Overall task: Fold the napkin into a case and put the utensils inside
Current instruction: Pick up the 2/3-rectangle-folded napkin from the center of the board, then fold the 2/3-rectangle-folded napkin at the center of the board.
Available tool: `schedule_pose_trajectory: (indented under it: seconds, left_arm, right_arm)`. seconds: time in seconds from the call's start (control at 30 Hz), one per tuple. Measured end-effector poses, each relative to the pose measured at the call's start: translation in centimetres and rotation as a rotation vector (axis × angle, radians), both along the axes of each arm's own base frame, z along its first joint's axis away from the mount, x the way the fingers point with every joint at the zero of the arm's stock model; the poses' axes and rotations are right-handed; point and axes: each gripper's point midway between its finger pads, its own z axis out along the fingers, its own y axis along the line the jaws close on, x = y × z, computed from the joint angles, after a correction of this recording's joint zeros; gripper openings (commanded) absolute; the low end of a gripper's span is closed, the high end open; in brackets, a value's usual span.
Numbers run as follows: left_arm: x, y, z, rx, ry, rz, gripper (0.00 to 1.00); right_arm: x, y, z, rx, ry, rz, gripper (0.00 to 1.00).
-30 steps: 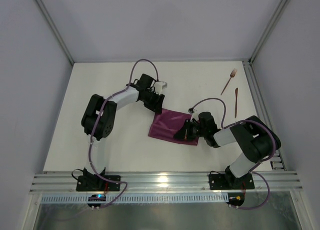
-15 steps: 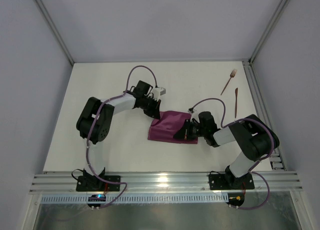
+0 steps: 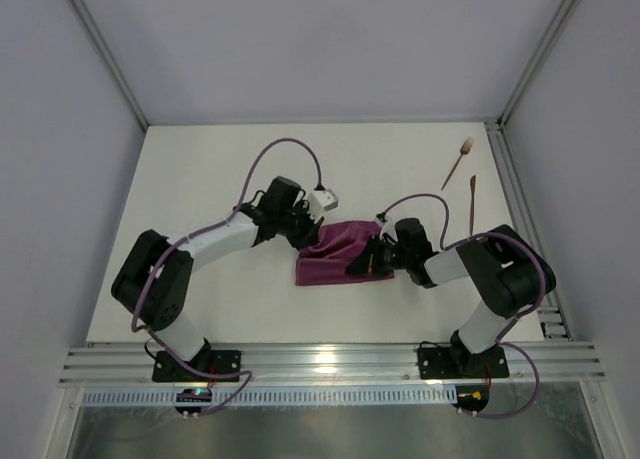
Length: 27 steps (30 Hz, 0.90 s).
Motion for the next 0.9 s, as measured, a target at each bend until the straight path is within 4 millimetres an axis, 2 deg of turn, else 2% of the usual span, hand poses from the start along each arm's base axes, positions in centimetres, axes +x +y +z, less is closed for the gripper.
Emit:
schedule_pose_trajectory:
  seconds: [0.17, 0.27, 0.4, 0.53, 0.9]
  left_arm:
    - [-2.9, 0.1, -2.1, 0.104, -0.065, -0.083, 0.06]
    - [-4.0, 0.3, -2.4, 0.140, -0.121, -0.115, 0.07]
    - [-3.5, 0.2, -0.9, 0.132, -0.200, -0.109, 0.08]
    - [-2.8, 0.2, 0.1, 0.119, -0.238, -0.077, 0.13]
    - [-3.3, -0.2, 0.4, 0.082, -0.201, -0.064, 0.26]
  right_arm:
    - [0.3, 0.1, 0.0, -0.003, 0.016, -0.004, 0.04]
    - [0.3, 0.2, 0.0, -0.001, 0.033, -0.012, 0.04]
    - [0.3, 0.2, 0.0, 0.004, 0.051, -0.025, 0.04]
    - [0.5, 0.2, 0.1, 0.004, 0.063, -0.036, 0.04]
    - [1.9, 0.2, 0.3, -0.024, 0.066, -0.068, 0.04]
